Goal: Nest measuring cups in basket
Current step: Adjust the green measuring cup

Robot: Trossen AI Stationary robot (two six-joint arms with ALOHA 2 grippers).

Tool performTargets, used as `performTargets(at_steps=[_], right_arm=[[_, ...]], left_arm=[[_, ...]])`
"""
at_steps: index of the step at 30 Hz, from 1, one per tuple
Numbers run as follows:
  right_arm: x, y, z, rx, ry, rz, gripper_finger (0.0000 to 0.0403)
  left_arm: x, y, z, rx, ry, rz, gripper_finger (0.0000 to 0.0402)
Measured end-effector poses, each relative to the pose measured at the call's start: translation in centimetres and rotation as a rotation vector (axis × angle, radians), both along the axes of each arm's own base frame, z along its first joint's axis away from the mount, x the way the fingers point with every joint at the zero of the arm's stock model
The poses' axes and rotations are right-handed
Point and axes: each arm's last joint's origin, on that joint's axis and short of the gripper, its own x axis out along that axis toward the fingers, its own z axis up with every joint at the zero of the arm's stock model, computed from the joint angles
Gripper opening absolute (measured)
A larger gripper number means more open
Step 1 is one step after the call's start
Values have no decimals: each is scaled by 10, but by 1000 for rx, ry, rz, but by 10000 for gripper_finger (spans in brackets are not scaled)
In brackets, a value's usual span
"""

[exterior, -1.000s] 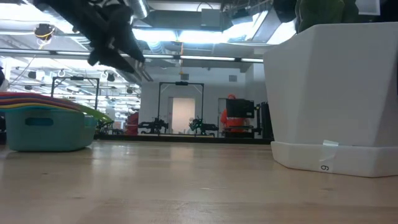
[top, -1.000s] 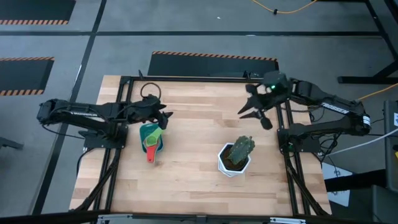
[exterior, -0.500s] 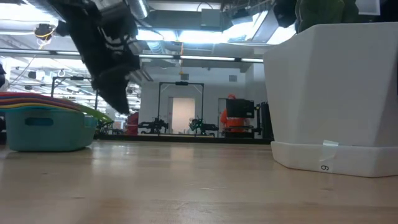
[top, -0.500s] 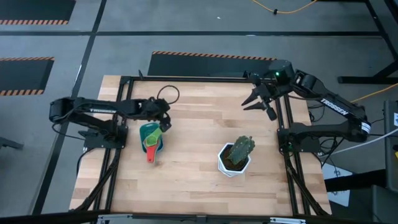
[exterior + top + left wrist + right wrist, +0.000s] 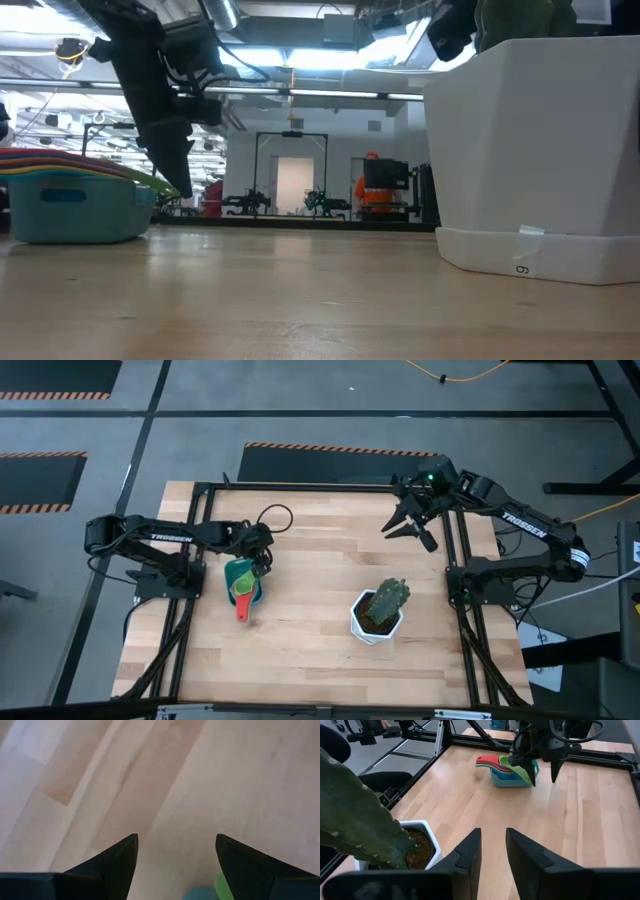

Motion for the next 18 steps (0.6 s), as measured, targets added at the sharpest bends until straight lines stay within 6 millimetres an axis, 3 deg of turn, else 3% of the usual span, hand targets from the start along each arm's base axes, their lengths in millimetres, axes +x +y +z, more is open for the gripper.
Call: performTargets(at_steps=[18], right_arm=[[1,-1,-1,3,4,1,94]], left_arm=[[-6,-2,-2,123,106,8,261]])
